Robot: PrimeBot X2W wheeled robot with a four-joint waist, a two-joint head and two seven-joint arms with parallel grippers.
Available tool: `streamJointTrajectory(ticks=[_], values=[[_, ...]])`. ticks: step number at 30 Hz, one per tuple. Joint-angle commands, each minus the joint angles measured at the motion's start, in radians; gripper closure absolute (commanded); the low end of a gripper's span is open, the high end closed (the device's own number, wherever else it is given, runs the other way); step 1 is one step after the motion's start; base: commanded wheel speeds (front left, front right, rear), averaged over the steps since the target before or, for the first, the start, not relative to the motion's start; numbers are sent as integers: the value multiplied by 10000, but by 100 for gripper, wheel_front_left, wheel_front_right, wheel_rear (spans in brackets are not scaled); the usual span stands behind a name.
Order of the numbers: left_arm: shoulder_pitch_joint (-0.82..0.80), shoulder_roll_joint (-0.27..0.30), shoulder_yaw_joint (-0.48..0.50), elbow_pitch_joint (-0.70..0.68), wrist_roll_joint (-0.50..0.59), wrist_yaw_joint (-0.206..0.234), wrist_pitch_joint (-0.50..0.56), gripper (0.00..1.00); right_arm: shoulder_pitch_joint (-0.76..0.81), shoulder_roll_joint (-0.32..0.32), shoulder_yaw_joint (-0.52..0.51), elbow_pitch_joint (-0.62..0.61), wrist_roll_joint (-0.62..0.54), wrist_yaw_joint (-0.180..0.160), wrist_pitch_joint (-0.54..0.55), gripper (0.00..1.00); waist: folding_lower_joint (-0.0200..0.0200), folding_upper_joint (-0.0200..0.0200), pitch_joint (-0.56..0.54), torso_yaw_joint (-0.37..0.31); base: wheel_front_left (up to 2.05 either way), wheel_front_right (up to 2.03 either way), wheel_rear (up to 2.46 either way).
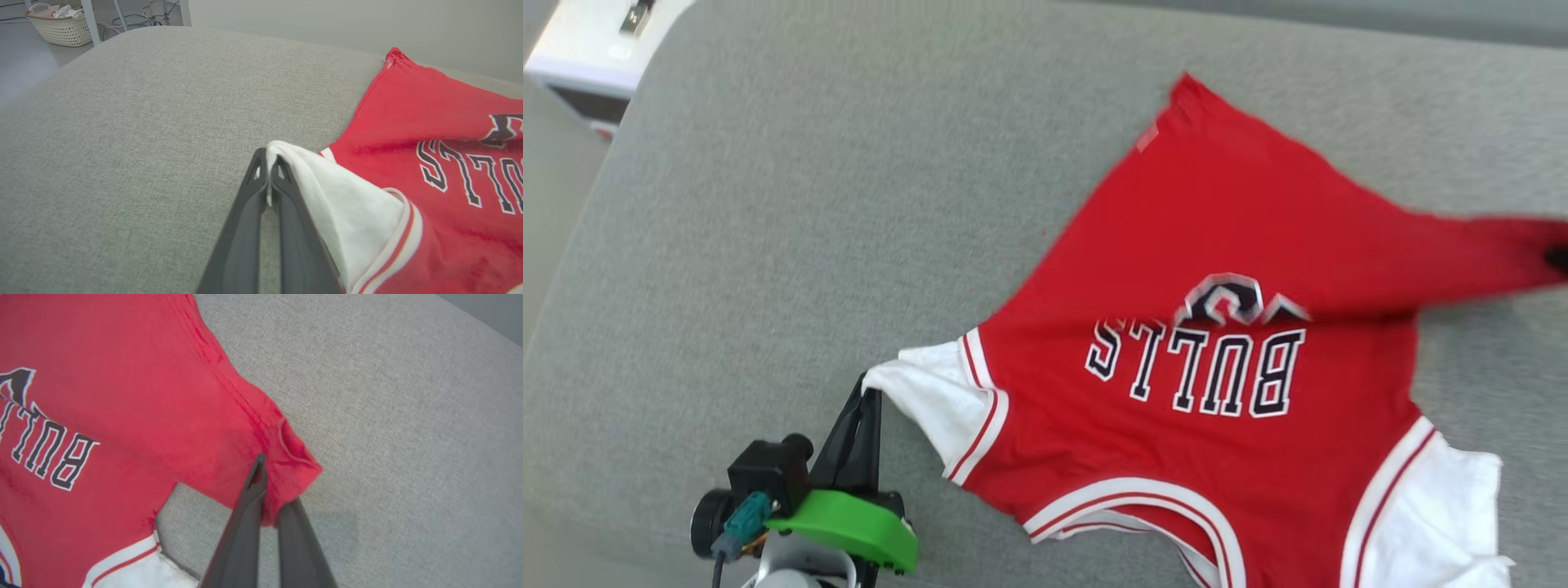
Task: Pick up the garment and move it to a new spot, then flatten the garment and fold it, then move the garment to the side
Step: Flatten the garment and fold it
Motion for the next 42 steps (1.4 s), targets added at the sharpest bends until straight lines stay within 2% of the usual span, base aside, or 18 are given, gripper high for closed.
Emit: streamJointTrajectory(ticks=[1,5,9,17,24,25,26,31,36,39,42], values=[[221,92,63,-77,-147,75,61,100,700,-198,-168,-90,170,-4,-246,100,0,-1,-1057,-831,0,0,0],[594,220,147,-227,-213,176,153,100,2706,-564,-762,-216,574,-4,-729,100,0,-1,-1346,-1028,0,0,0],[870,320,224,-369,-272,266,217,100,4521,-461,-1349,-232,756,-4,-1172,100,0,-1,-1509,-1174,0,0,0],[945,409,186,-547,-310,305,305,100,7503,497,-1975,-173,614,-4,-1322,100,0,-1,-1457,-1156,0,0,0],[922,402,146,-491,-348,343,286,100,8156,1453,-2431,11,-73,-4,-1694,100,0,-1,-1403,-1146,0,0,0],[925,411,143,-480,-352,350,284,100,8102,1492,-2608,-51,-221,-4,-1828,55,0,-1,-1418,-1151,0,0,0],[931,416,144,-472,-358,354,279,100,8059,1512,-2763,-132,-308,-4,-1911,0,0,-1,-1443,-1159,0,0,0],[956,419,91,-469,-374,363,257,100,7703,1491,-4106,-1230,-614,-4,-2349,0,0,-1,-1583,-1152,0,0,0],[907,410,0,-555,-370,359,257,100,6840,1599,-5330,-2898,-936,-4,-2280,0,0,-1,-1516,-1041,0,0,0],[791,384,-75,-638,-343,350,249,100,6004,1638,-5612,-3640,-1162,-4,-1973,0,0,-1,-1305,-907,0,0,0],[612,331,-176,-694,-305,329,227,100,4888,1621,-5393,-4032,-1363,-4,-1396,0,0,-1,-1028,-714,0,0,0]])
